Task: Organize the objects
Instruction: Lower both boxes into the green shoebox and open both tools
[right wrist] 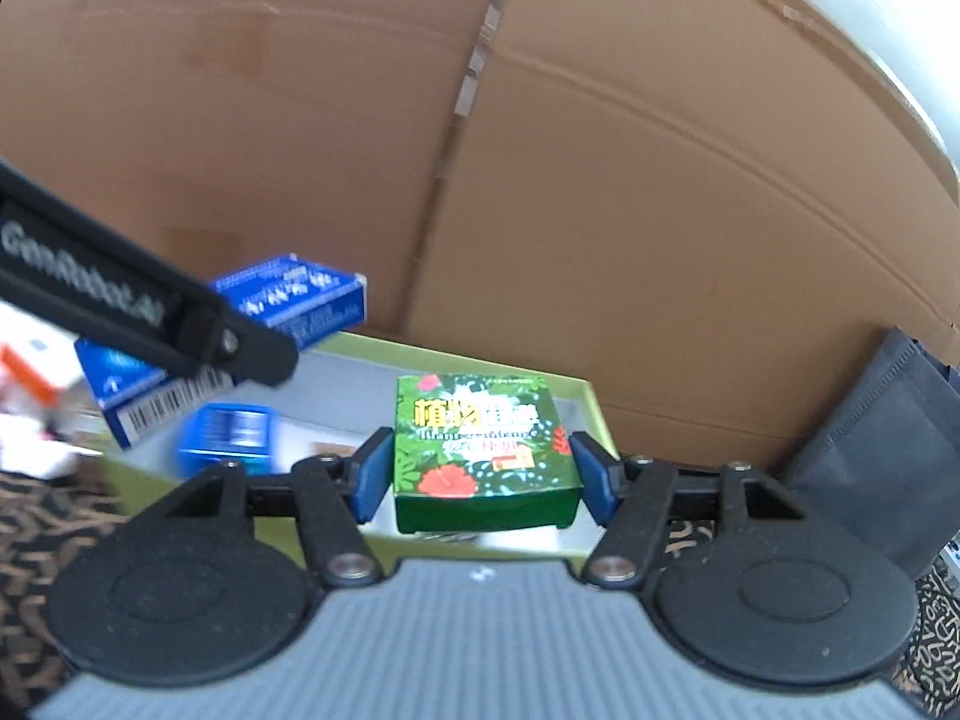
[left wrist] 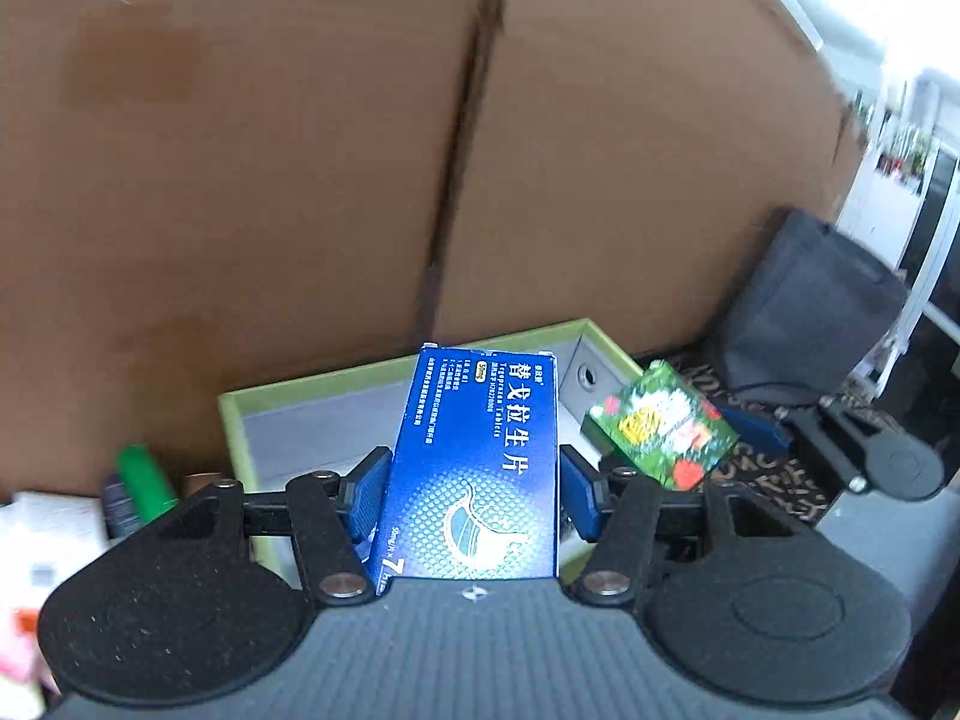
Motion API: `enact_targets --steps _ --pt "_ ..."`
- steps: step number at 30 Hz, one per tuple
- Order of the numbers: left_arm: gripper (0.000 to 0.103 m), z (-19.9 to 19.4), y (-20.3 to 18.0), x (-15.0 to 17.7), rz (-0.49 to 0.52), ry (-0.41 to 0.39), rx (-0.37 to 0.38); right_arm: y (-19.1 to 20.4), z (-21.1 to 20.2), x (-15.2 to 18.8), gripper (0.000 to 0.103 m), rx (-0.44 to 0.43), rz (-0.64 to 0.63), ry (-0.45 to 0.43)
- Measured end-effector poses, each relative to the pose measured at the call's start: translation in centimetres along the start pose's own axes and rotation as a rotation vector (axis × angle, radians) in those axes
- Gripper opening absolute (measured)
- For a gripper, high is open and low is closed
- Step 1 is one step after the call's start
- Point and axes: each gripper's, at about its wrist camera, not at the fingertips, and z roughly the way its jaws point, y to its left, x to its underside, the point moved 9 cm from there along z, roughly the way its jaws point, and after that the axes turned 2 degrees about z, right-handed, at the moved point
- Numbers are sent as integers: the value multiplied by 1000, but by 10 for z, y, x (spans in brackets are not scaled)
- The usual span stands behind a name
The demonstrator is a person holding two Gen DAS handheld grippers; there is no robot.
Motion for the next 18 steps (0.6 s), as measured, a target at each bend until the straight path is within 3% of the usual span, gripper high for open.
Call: enact_targets --steps 6,11,13,15,18 --pt "61 71 -9 2 2 74 -14 -24 60 9 62 5 8 69" --pt "61 98 -10 2 0 81 -20 -28 87 16 62 -33 34 102" --pt "65 103 -10 3 -14 73 3 -25 95 20 63 -47 14 117" --pt "86 105 -7 6 -51 75 12 -23 99 22 70 -54 -3 119" --pt "88 102 -6 9 -67 48 -5 -25 98 23 82 -62 12 107"
